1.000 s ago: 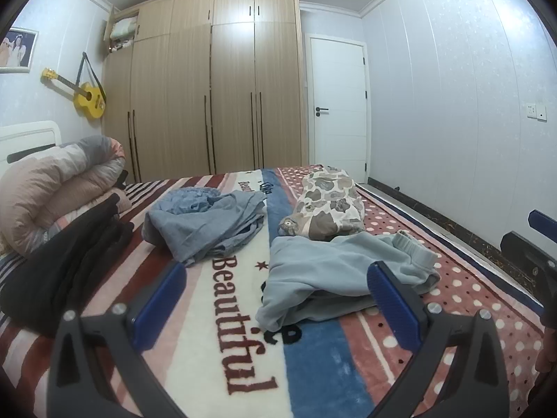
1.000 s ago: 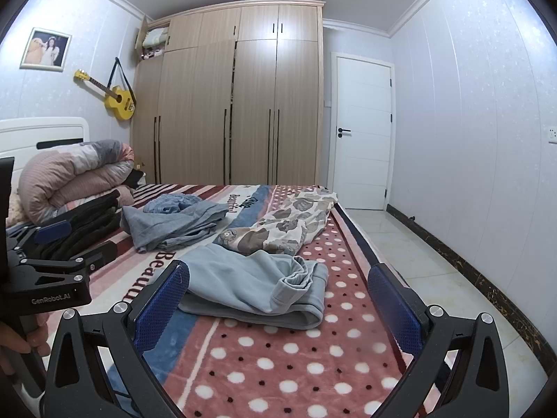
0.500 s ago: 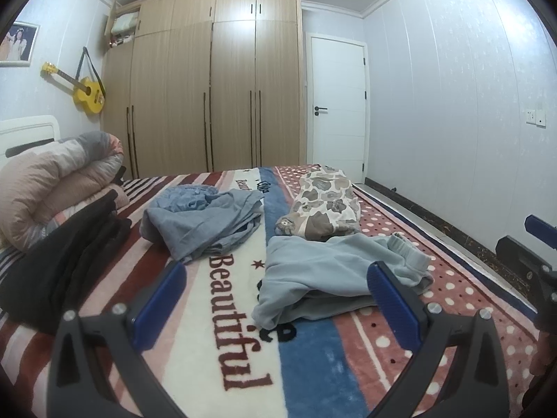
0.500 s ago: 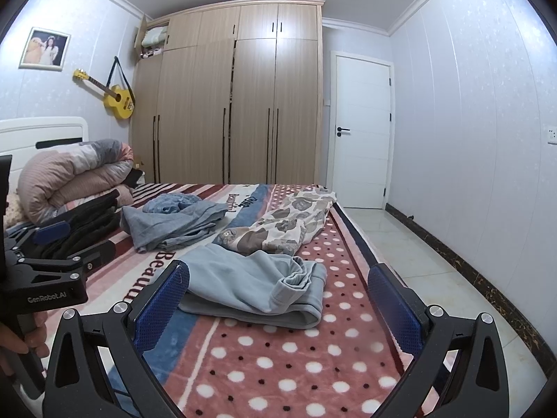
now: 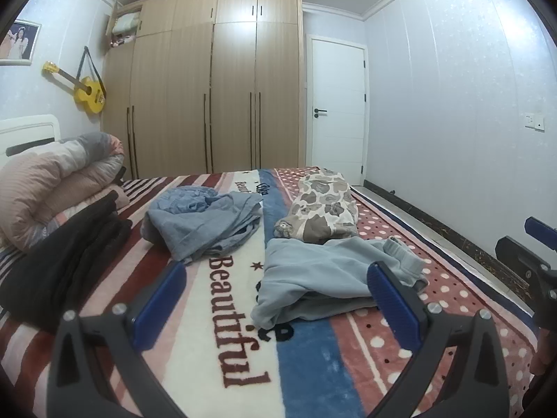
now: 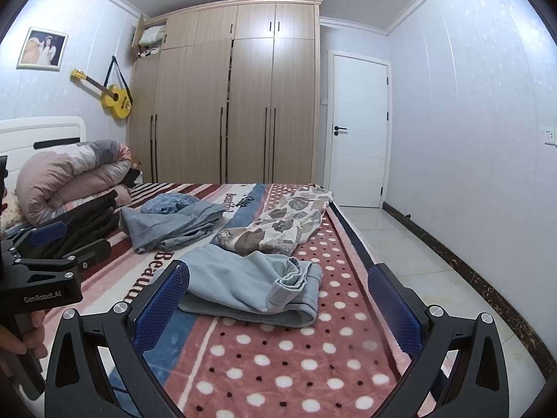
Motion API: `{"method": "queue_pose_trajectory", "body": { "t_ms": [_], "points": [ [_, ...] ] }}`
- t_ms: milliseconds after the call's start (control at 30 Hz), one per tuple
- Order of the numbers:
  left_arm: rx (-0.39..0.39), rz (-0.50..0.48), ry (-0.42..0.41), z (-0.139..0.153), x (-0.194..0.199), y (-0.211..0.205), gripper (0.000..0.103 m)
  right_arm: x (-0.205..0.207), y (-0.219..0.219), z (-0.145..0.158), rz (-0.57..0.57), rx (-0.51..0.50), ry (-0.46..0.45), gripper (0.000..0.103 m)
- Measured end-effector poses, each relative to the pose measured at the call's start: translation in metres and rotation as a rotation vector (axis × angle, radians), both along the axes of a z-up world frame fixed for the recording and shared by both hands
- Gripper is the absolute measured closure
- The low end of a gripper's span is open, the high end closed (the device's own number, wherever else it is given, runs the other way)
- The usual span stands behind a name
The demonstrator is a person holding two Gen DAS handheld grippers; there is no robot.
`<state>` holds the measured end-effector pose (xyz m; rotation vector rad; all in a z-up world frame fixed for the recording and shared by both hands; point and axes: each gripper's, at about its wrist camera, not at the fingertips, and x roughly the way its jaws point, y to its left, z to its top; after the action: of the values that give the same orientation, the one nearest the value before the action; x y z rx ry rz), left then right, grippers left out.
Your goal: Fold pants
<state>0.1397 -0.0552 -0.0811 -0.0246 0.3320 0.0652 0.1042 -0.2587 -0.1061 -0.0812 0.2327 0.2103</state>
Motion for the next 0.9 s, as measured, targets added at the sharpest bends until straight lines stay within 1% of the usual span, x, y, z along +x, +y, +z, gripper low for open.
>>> {"method": "queue_pose_trajectory", "body": {
  "t_ms": [133,300,467,900],
  "points": [
    [0.003,-0.004,-0.001,0.002,-0.004,-0.003,0.001,-0.005,-0.003,0.006,0.006,0.011,0.000,0.001],
    [-0.002,-0.007,0.002,0.004,-0.009,-0.005,0.001,-0.011,-0.004,0.012,-0.001,-0.004,-0.015,0.001],
    [-0.004,-0.014,-0.015,0.013,-0.020,-0.007,0.001,-0.017,-0.005,0.019,0.014,0.004,-0.014,0.001],
    [-0.023,-0.017,-0.006,0.025,-0.028,-0.009,0.001,-0.026,-0.010,0.021,0.021,0.014,0.010,0.001]
  ]
}}
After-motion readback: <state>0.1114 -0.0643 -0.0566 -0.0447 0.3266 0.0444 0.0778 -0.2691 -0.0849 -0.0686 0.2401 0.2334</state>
